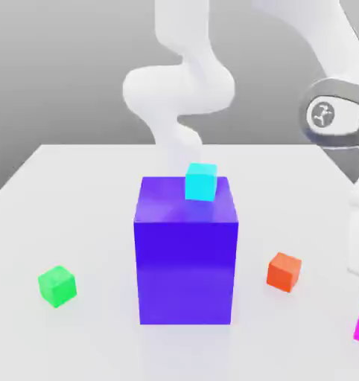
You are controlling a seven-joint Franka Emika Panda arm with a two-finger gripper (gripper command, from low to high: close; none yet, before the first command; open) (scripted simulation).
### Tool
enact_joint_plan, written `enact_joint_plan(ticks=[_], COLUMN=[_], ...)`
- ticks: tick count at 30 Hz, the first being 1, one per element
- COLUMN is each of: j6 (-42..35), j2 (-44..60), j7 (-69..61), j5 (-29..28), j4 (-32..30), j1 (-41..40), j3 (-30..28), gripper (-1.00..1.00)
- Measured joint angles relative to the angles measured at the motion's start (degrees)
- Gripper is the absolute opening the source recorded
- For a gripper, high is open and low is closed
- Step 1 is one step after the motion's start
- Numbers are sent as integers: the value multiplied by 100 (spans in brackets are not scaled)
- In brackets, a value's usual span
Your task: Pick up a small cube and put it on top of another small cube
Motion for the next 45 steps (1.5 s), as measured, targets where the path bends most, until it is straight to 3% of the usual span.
enact_joint_plan(ticks=[3,7,8,15,20,34,40,43,45], j6=[218,768,880,885,317,404,512,995,1402], j2=[563,1393,1547,1557,687,-925,-1631,-1416,-1037], j7=[-161,123,191,194,-107,2015,3024,3383,3337], j5=[-15,-467,-563,-568,45,886,1290,1784,2052], j4=[-7,171,210,211,-79,-1685,-2379,-2587,-2607], j1=[166,561,649,651,187,-1707,-3435,-4204,-4207], j3=[174,-222,-327,-326,33,-2092,-2905,-3138,-2987], gripper=[0,0,-100,-100,-100,-100,-100,-100,-100])
